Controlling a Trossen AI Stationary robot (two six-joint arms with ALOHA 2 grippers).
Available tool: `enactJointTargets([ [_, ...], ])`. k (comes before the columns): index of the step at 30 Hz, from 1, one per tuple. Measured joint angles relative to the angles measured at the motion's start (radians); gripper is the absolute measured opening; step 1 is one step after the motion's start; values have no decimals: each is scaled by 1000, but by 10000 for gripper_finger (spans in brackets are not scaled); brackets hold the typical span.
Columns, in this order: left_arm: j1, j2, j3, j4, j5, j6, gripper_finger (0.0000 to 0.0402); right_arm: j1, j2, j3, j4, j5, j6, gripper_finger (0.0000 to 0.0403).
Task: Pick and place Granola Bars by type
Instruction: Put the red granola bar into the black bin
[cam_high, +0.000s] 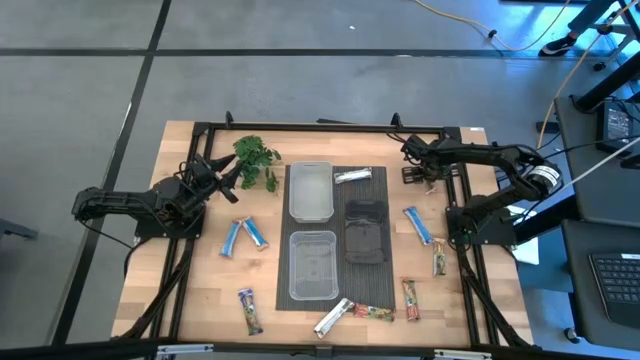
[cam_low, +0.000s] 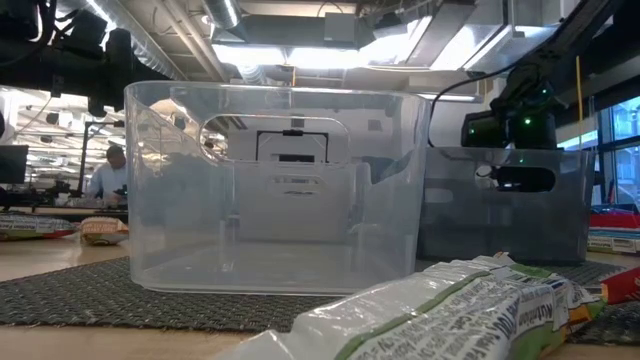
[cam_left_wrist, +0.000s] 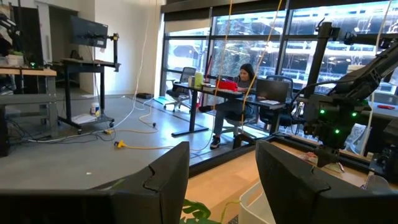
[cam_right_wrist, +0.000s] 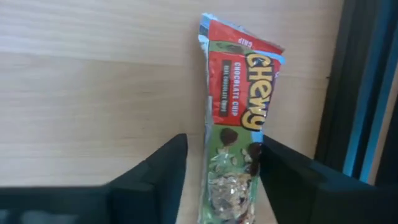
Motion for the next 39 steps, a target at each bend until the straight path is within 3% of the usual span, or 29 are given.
enactJointTargets([
  [6,0,0,0,0,0,0,178,0,1,0,3,0,-75,140],
  [13,0,0,0,0,0,0,178,0,1,-1,7,5,-105,116],
  [39,0,0,0,0,0,0,178,27,4,39,28,-3,-211,112],
])
